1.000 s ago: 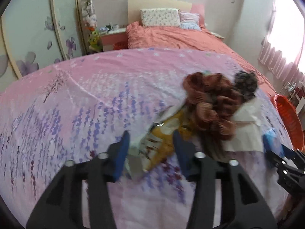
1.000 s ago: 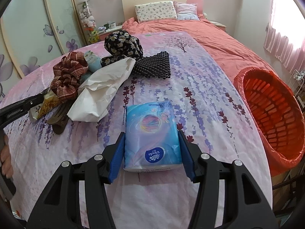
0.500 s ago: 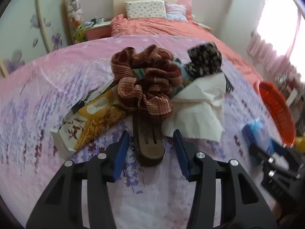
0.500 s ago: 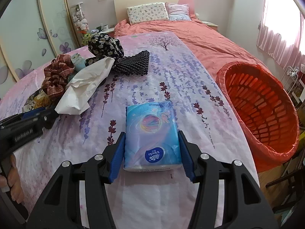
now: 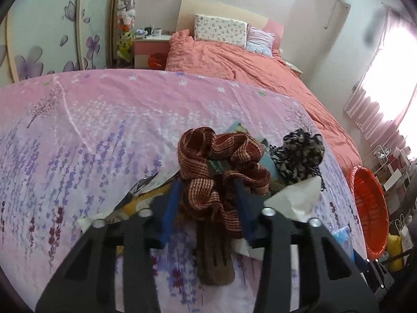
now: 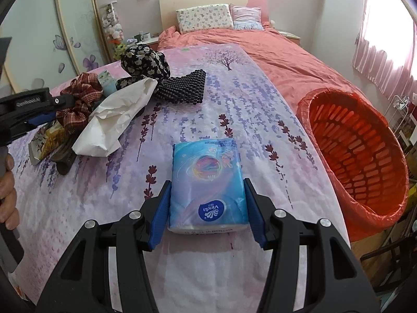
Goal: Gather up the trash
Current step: 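Grasp the brown plaid scrunchie with the left gripper while the right gripper grasps the blue tissue pack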
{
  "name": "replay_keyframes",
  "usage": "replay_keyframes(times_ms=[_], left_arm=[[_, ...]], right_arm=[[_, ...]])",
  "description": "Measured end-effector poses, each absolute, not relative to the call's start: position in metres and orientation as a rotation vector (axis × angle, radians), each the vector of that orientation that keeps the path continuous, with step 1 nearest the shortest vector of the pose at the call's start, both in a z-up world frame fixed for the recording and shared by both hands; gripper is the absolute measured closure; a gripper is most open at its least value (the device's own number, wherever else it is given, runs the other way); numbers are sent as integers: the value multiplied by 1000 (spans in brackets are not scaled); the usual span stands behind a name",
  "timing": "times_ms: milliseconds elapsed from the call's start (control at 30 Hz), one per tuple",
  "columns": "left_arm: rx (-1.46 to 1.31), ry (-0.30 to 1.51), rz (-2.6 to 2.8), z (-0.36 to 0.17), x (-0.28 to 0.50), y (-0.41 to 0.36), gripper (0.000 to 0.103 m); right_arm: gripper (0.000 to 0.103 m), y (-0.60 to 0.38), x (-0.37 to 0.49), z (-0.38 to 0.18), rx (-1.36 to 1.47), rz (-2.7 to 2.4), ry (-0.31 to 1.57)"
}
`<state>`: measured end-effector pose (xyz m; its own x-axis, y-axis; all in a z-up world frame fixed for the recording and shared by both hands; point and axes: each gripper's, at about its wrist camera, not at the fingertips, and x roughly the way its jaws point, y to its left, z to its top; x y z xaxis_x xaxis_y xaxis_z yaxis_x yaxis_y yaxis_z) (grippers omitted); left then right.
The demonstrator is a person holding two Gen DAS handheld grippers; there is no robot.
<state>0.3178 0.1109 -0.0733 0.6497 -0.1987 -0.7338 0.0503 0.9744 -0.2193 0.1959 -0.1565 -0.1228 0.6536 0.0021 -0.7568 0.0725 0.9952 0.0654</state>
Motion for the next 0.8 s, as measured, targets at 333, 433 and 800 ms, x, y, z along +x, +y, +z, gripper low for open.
replay_keyframes(times_ms=[333, 433, 800], left_arm=[[-205, 864, -99, -78, 324, 126, 61], [-204, 874, -117, -84, 327, 121, 70], [-159, 848, -122, -81, 331, 109, 87]], right_arm=[[48, -152, 207, -123, 84, -41, 870], [49, -152, 207, -123, 83, -42, 870], [52, -155, 203, -119, 89, -22, 844]])
